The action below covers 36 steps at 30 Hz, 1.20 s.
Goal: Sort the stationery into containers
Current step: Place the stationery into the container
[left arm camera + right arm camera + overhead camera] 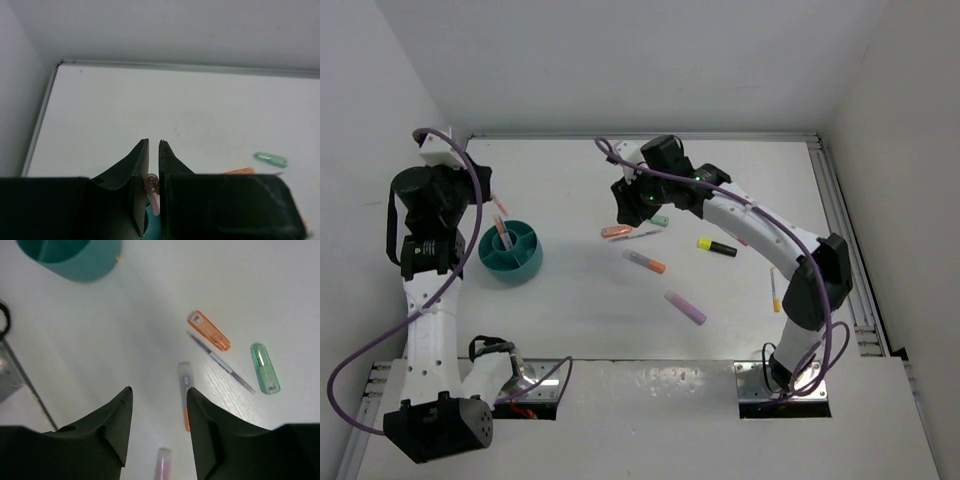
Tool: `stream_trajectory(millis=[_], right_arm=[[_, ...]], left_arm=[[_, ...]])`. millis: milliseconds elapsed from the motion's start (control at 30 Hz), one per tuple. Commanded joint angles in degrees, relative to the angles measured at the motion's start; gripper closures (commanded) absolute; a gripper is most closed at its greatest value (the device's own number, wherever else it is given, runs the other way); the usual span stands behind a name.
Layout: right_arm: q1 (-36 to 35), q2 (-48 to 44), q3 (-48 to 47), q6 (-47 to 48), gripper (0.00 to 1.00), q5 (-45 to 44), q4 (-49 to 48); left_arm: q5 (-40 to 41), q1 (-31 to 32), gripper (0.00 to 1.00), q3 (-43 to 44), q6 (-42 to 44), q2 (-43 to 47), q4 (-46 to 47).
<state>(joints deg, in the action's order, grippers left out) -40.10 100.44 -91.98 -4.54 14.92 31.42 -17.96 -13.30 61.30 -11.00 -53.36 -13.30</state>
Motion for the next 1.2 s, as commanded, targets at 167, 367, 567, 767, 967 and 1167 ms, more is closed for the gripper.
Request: stream_trajectory(millis=[167,367,567,767,967,1167], right_arm=[[-0.33,6.86,-1.53,4.10,0.57,-4.63,-0.04],[0.81,8.89,-1.09,6.99,0.58,-5.25,-1.27],[2.39,12.31,-1.27,12.87,0.56,-4.90,-1.71],[3.18,17.94,-4.34,23.23,0.57,-4.28,2.59],[3.97,22.86,-6.19,30.63,0.57,-5.60,4.01],[4.85,25.85,-7.68,32.57,0.57,-6.13,2.24]], left_arm=[[8.29,-2.08,1.00,-3.46,9.51,-3.85,-0.07],[8.20,-2.43,1.00,-6.71,8.90,-4.91,2.31],[6.27,-3.05,0.99,-12.34,7.05,-5.35,5.91],[2.32,-3.75,0.56,-15.33,5.73,-7.19,6.71],[-2.25,-3.84,0.02,-13.49,5.12,-9.13,4.69],[-5.86,-3.58,0.00,-13.57,3.98,-7.11,4.95]])
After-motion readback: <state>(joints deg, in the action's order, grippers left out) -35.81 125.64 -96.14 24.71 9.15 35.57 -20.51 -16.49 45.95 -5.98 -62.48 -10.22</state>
